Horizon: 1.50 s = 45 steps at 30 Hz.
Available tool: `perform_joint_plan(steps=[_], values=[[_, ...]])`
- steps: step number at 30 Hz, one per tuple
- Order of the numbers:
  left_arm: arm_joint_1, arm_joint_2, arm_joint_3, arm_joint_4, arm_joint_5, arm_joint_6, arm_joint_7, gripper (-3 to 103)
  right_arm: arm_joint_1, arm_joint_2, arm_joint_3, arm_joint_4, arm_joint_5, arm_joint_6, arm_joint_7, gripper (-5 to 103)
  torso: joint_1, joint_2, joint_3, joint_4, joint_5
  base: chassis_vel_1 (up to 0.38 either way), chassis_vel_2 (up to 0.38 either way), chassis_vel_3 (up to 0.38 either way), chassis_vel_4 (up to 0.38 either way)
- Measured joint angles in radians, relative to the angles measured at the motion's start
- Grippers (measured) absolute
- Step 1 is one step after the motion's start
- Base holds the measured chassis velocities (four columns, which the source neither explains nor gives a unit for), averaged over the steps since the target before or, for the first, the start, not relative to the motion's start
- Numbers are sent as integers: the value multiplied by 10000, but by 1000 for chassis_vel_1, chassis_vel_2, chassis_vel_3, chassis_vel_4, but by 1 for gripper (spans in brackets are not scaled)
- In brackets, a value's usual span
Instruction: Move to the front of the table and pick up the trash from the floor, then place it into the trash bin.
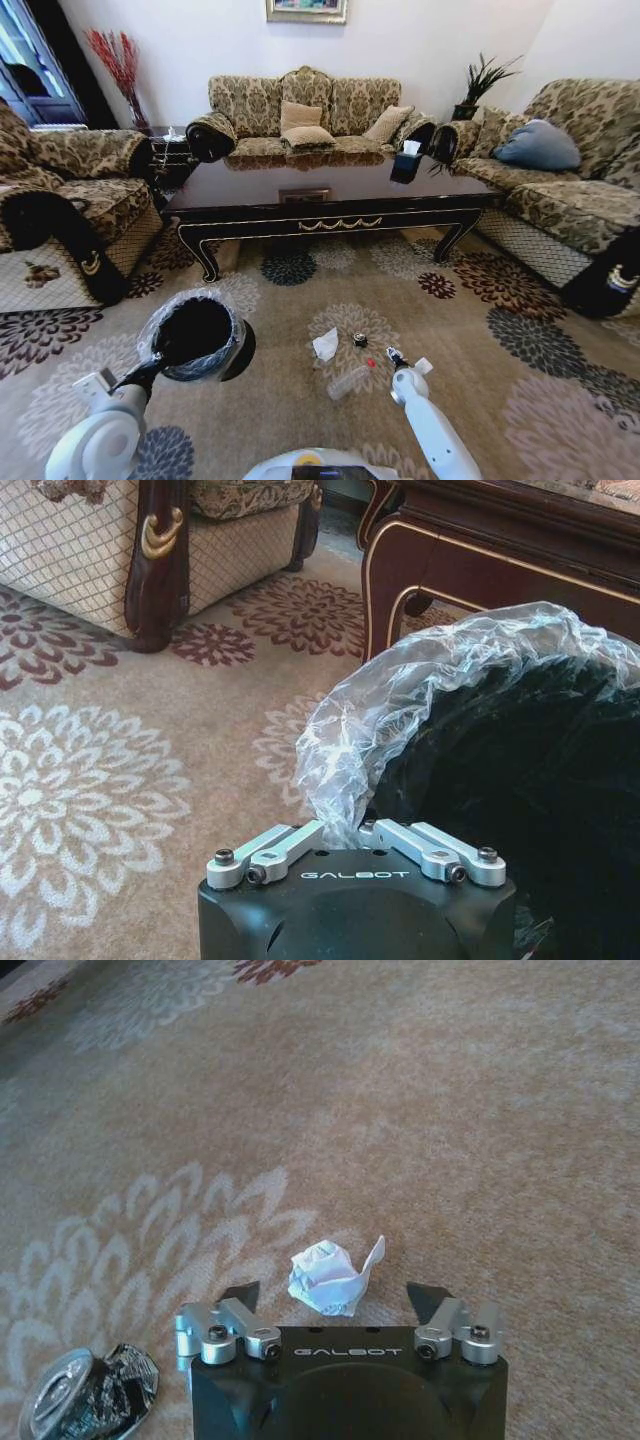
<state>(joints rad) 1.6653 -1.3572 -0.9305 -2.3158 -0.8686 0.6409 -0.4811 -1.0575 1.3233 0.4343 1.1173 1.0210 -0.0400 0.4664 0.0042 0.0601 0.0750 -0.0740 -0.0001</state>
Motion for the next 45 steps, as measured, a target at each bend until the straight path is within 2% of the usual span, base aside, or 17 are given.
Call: perform_joint_plan(steps=[1,4,6,7,9,13,15,18,20,23,26,28,34,38,39,42,45], values=[[-13,11,0,10,1,0,-2,2,9,5,-13,-35,-21,11,-17,86,0,0,0,1,0,0,0,0,0],[-84,76,7,120,5,-22,-1,2,52,67,-56,-183,-165,90,-123,64,0,0,0,0,1,0,0,0,0],[-92,79,14,145,13,-27,-1,2,58,81,-61,-223,-217,121,-144,64,0,0,0,0,0,0,0,0,0],[-122,78,48,227,28,-34,-1,2,94,110,-74,-399,-401,242,-239,53,0,0,0,0,1,0,0,0,0],[-135,77,59,252,30,-36,-1,2,116,115,-77,-471,-471,287,-267,53,0,0,0,1,1,0,0,0,0],[-267,73,174,501,51,-103,15,2,253,123,-47,-830,-825,502,-328,32,0,0,0,1,1,0,0,0,0],[-287,76,196,540,56,-108,17,2,257,118,-38,-848,-856,517,-328,32,0,0,0,1,1,0,0,0,0],[-437,82,368,714,93,-118,31,2,246,75,61,-876,-985,629,-338,15,1,1,0,1,0,0,0,0,0],[-460,82,399,730,102,-119,33,2,229,64,76,-847,-994,643,-337,15,0,0,0,1,1,0,0,0,0],[-614,82,691,817,232,-121,52,2,-111,-63,106,-21,-987,788,-375,2,0,0,0,1,2,0,0,0,0],[-701,99,889,823,356,-120,54,2,-440,-177,61,742,-949,916,-564,1,0,0,0,2,0,0,0,0,0],[-894,156,1241,824,541,-94,66,2,-1143,-410,-103,2114,-941,1229,-1122,0,0,0,0,0,-1,0,0,0,0],[-1275,258,1981,1040,828,-85,85,2,-2050,-751,-438,3678,-1079,1896,-2278,0,-1,1,-1,-3,2,0,0,0,0],[-1755,-22,3283,1795,1268,-113,84,2,-2704,-1385,-1128,5338,-1340,2903,-4209,0,0,0,-1,-1,1,0,0,0,0],[-1755,-22,3283,1795,1268,-113,84,2,-2704,-1385,-1128,5338,-1340,2903,-4209,0,0,0,-1,-1,1,0,0,0,0],[-2020,-423,4115,2563,1939,-309,161,2,-2885,-2223,-1902,6295,-1520,3519,-5380,0,-1,0,0,-1,0,0,0,0,0],[-2097,-555,4335,2777,2113,-352,182,2,-2860,-2523,-2201,6511,-1612,3762,-5724,0,0,1,0,2,0,0,0,0,0]])
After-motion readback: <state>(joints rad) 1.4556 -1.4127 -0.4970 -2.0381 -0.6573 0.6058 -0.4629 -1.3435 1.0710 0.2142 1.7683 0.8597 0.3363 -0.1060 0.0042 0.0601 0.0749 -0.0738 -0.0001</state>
